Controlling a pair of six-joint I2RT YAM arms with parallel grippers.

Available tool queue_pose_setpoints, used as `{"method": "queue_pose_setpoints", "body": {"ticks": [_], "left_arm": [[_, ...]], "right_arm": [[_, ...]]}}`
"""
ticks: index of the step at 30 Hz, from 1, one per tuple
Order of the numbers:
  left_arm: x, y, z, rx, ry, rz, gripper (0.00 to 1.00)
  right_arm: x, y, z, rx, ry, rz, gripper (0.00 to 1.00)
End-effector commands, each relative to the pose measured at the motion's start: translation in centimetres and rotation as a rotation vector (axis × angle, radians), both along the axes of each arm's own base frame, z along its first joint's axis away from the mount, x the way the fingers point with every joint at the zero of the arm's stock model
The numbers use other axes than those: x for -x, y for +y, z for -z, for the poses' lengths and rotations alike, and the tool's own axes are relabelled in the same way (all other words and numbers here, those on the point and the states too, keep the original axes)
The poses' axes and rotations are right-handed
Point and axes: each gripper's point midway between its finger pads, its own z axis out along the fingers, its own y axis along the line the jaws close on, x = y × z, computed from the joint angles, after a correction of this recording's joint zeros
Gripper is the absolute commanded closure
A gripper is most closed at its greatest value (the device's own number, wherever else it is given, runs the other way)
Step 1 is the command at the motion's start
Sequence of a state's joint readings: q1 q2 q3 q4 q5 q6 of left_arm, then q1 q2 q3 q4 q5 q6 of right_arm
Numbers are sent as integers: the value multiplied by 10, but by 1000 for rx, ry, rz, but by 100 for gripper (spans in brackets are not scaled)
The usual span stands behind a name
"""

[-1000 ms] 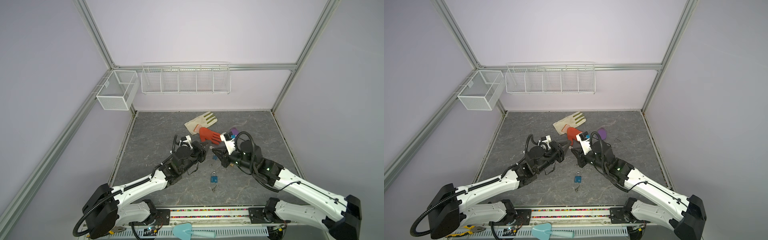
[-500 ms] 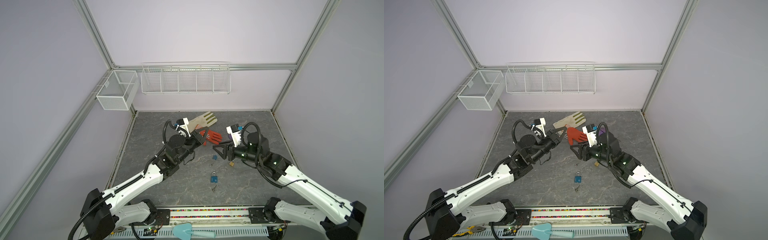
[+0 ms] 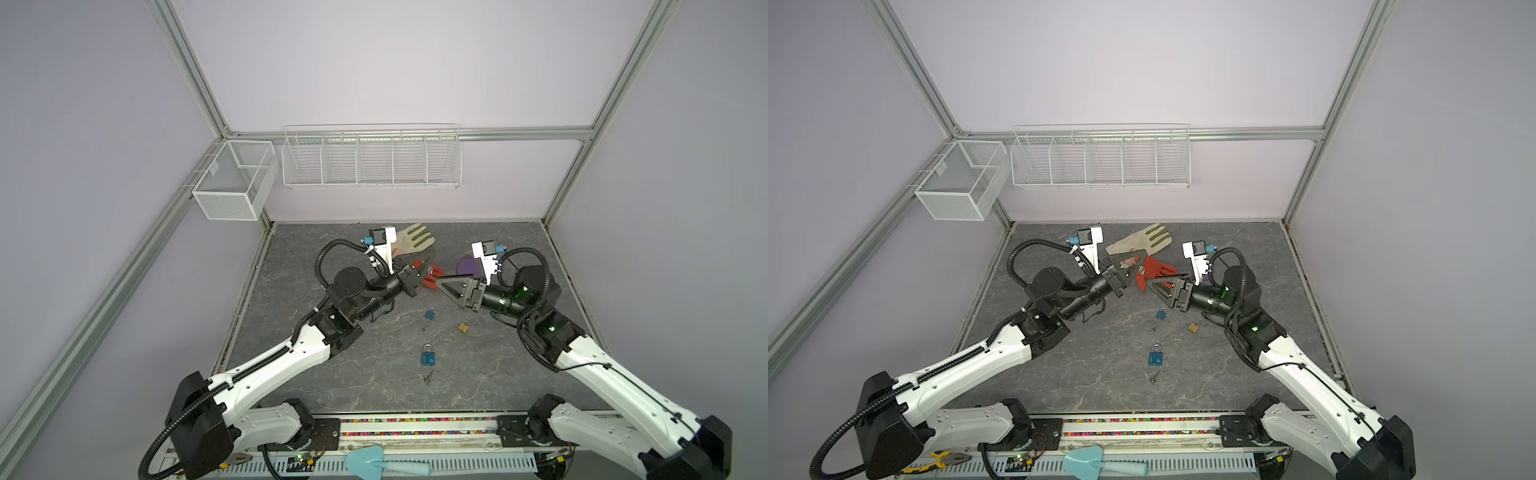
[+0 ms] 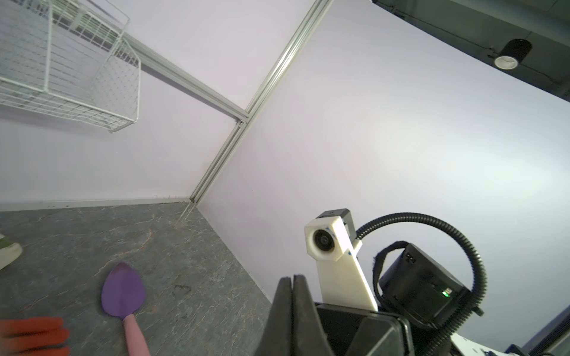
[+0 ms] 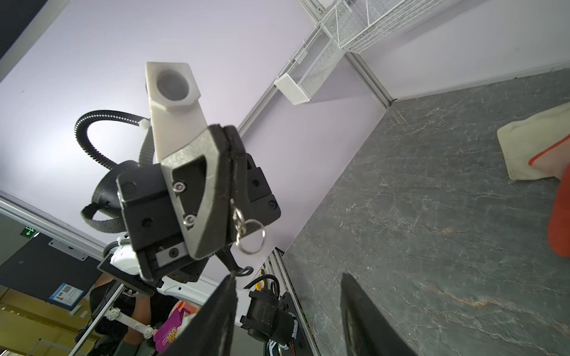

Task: Unlock with the key
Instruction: 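Hold the key raised in the right gripper facing the left gripper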

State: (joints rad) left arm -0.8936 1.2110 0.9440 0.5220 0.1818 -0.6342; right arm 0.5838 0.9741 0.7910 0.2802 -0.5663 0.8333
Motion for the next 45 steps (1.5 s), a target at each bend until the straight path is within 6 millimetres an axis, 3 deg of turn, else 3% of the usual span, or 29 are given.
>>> {"method": "queue_pose_setpoints", "body": {"ticks": [1, 10, 18, 45], "left_arm": [[15, -6, -28, 42, -121, 39, 100], [15, -6, -30, 64, -121, 41, 100], [20, -8, -34, 80, -114, 72, 100], [28, -9, -34, 91, -92, 100, 100]], "right_arm": [[8, -2, -28, -102, -72, -26, 48], [23, -2, -50, -156, -156, -69, 57], [22, 4, -61, -182, -187, -93, 62], [22, 6, -63, -172, -245, -96, 81]]}}
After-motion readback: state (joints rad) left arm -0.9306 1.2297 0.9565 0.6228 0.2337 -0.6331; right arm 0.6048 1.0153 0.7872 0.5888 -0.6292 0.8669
